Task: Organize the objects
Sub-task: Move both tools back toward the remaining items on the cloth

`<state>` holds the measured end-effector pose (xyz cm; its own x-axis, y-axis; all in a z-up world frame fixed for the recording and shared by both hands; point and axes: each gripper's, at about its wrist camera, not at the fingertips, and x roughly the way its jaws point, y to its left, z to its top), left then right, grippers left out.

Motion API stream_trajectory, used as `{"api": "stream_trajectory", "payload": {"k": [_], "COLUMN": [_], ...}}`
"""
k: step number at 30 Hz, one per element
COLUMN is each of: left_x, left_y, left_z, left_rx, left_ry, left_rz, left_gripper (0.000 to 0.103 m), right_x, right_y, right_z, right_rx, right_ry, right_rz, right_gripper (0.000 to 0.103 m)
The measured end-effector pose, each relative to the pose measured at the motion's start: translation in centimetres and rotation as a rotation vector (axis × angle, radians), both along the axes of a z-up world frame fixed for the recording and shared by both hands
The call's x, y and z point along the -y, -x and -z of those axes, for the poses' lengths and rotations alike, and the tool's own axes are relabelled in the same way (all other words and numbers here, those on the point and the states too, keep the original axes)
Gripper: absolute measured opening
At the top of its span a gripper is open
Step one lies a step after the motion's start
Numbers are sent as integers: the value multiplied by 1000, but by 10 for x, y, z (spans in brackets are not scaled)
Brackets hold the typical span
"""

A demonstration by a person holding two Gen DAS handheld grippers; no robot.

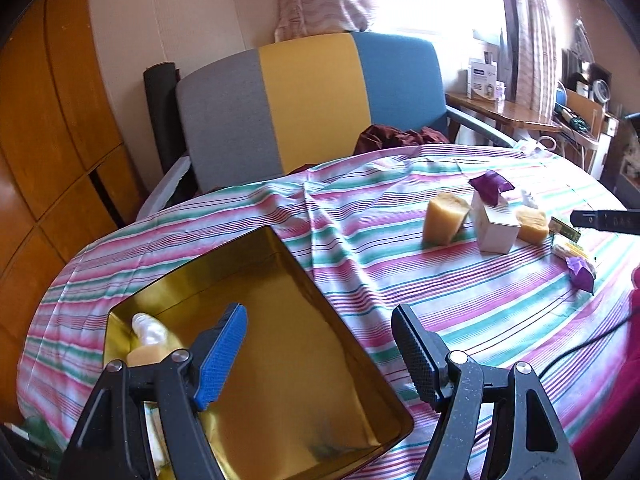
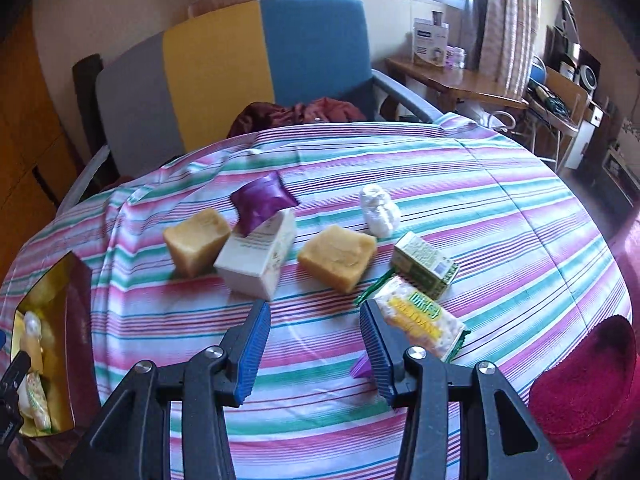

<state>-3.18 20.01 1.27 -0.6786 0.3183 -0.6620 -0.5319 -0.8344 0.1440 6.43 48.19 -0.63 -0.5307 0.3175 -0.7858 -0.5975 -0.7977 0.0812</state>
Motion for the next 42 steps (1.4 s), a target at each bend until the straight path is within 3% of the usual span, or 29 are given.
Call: {"api": "stream_trajectory", "payload": {"k": [4,9,15,28,36,42], "left_x": [-12,-31,-60,-139,-208,-255], "left_y": [4,15,26,31,34,38], "left_z": [3,12,19,29,31,49], "left_rx": [26,123,203,231,227,214], "left_ry": [-1,-20,-34,-15,-19,36], "left_rz": [17,45,75,204,324,378], "left_gripper": [75,75,75,74,74,74], "right_x": [-23,-47,-55,-63,-79,-85], "right_y": [-5,-15,-19,-25,-47,-49], "right_z": [9,25,32,37,33,35], "right_rx": [-22,-49,-60,-91,-182,-197], "right_ry": [42,145,197,259,292,322], "right_rz": [62,138,160,198,313,326], "right_gripper": [47,47,47,47,47,47]}}
